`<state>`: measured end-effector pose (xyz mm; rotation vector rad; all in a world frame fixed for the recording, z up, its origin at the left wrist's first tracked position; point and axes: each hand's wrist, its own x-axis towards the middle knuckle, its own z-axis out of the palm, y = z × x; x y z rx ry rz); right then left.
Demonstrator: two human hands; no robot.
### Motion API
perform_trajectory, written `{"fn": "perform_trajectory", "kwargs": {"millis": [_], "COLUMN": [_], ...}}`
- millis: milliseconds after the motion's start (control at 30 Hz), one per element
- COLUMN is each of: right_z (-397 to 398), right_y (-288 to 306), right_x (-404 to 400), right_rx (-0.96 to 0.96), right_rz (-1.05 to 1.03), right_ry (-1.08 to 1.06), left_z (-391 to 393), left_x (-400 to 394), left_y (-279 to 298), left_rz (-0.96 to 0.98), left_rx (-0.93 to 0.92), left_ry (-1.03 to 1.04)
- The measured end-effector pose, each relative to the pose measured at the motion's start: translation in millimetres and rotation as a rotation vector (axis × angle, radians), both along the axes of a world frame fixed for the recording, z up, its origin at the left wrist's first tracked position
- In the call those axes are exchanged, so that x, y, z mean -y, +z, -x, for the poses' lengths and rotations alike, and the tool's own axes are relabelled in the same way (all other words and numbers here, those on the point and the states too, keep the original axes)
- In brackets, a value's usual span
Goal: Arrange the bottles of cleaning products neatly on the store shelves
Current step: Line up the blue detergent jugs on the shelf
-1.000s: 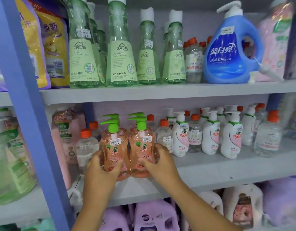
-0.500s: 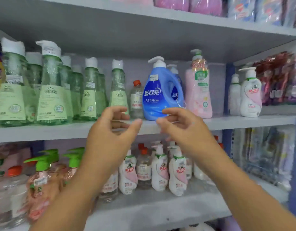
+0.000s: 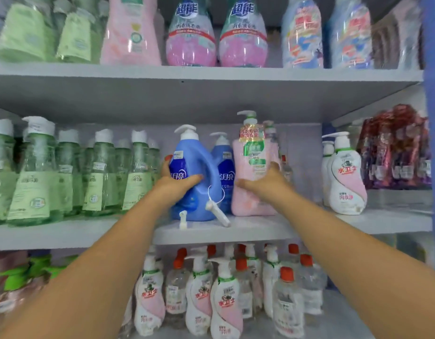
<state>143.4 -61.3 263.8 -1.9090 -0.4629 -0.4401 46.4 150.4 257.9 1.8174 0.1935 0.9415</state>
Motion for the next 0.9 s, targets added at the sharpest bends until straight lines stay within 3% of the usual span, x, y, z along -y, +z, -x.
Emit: {"fn": "perform_trajectory", "kwargs": {"millis": [300, 500, 533, 600, 667, 733, 833, 900], "right_z": [-20.2, -20.6, -14.1, 4.7, 24.2, 25.8, 6.7, -4.7], "right_y": [-1.8, 1.5, 1.2, -1.8, -1.1, 8.0, 21.5, 23.1], "right_x": [16.3, 35.1, 29.5, 8.4, -23.9, -53.4, -75.4, -82.4], "right_rx": [0.057, -0.037, 0.038, 0.394, 0.629, 0.449, 0.013, -0.083], "right_rz": [-0.007, 0.044, 0.08, 0.109, 0.035, 0.039, 0.218, 0.223], "right_ry": [-0.118, -0.259, -0.338, -0.474, -0.321, -0.098, 0.015, 0.052], "left_z": [30.5, 51.8, 53.4, 53.9, 51.8, 49.5, 46.6, 45.8], "left_x": [-24.2, -39.5, -41.9, -49.8, -60.1, -67.6, -72.7, -73.1], "left_y": [-5.0, -0.8, -2.0, -6.8, -10.5, -11.9, -13.0, -13.8], "left_rz": [-0.031, -0.113, -0.127, -0.154, -0.163, -0.146, -0.142, -0.139], "left_rx": [-0.006, -0.047, -0.043, -0.012, 0.011, 0.015, 0.035, 0.05], "left_ry": [0.228, 0.422, 0.447, 0.472, 0.466, 0.441, 0.434, 0.429]}}
